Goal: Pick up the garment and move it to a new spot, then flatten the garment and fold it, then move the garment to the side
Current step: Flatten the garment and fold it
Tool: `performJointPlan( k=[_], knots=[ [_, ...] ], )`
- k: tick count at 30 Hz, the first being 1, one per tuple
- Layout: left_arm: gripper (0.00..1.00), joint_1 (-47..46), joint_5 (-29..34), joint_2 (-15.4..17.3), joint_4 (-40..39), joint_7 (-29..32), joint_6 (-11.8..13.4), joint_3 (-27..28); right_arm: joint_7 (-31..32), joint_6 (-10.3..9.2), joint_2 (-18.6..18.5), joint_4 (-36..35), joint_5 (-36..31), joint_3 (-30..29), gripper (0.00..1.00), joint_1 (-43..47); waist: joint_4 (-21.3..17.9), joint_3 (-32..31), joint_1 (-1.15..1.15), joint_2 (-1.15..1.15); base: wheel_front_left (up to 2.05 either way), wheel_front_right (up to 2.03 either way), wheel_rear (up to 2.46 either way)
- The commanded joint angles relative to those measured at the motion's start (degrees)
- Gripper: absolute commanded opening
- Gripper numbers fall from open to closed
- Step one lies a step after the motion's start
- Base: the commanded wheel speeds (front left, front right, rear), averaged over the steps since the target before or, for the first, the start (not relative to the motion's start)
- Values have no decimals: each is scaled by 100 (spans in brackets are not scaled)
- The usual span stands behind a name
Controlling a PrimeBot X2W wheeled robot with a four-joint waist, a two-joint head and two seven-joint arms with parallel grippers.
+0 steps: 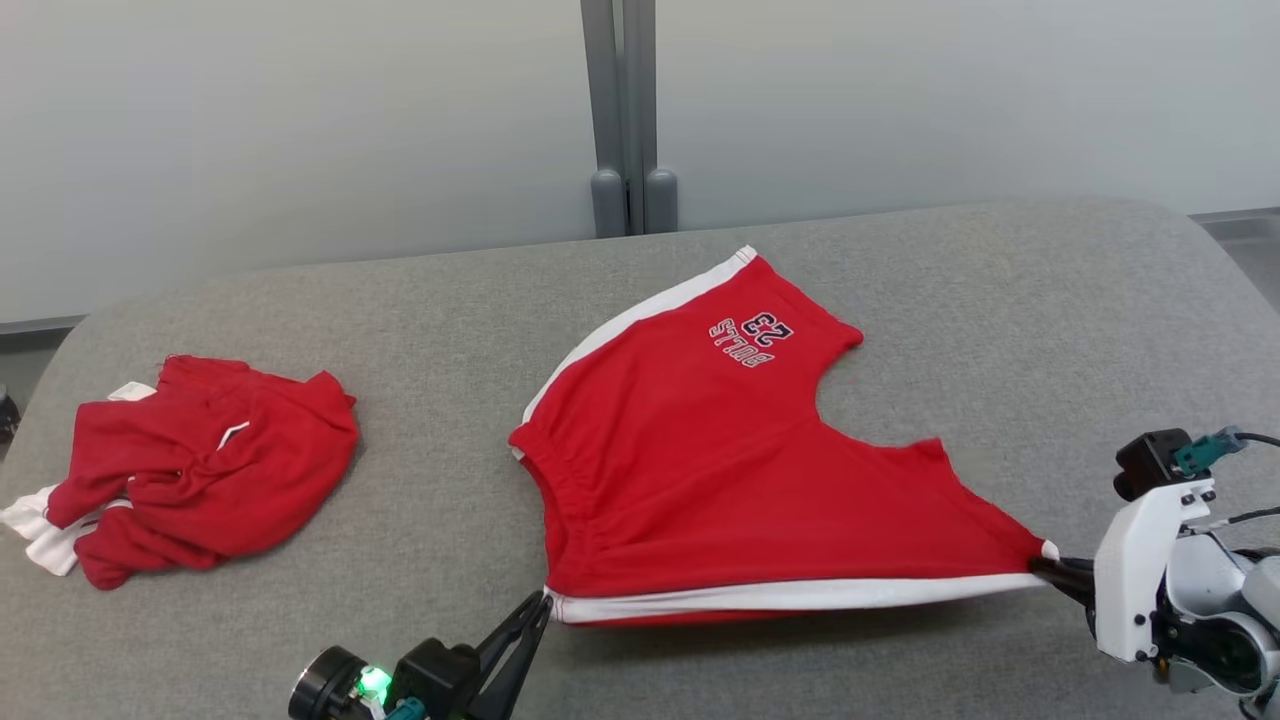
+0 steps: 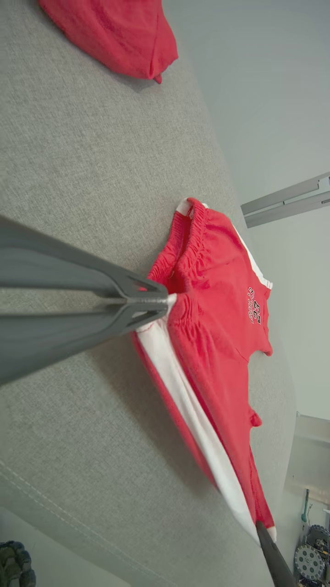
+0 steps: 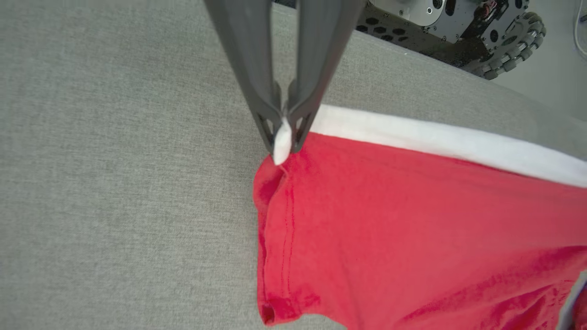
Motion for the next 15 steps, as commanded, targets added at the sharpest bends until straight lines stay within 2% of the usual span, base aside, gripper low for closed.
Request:
performJointPlan(
  k=[1, 7, 15],
  knots=[
    [0, 72, -48, 126, -49, -18, 18, 11, 81, -12, -155, -101, 91, -47, 0, 81, 56, -7, 1, 0, 0, 0, 0],
    [0, -269, -112, 299, -123, -11, 19, -187, 156, -13, -552, -491, 66, -185, 0, -41, 273, 109, 1, 0, 0, 0, 0],
    [0, -993, -102, -80, 72, 12, 133, -150, 170, -12, -577, -596, -290, -497, 0, -936, 642, 656, 1, 0, 0, 0, 0]
  ],
)
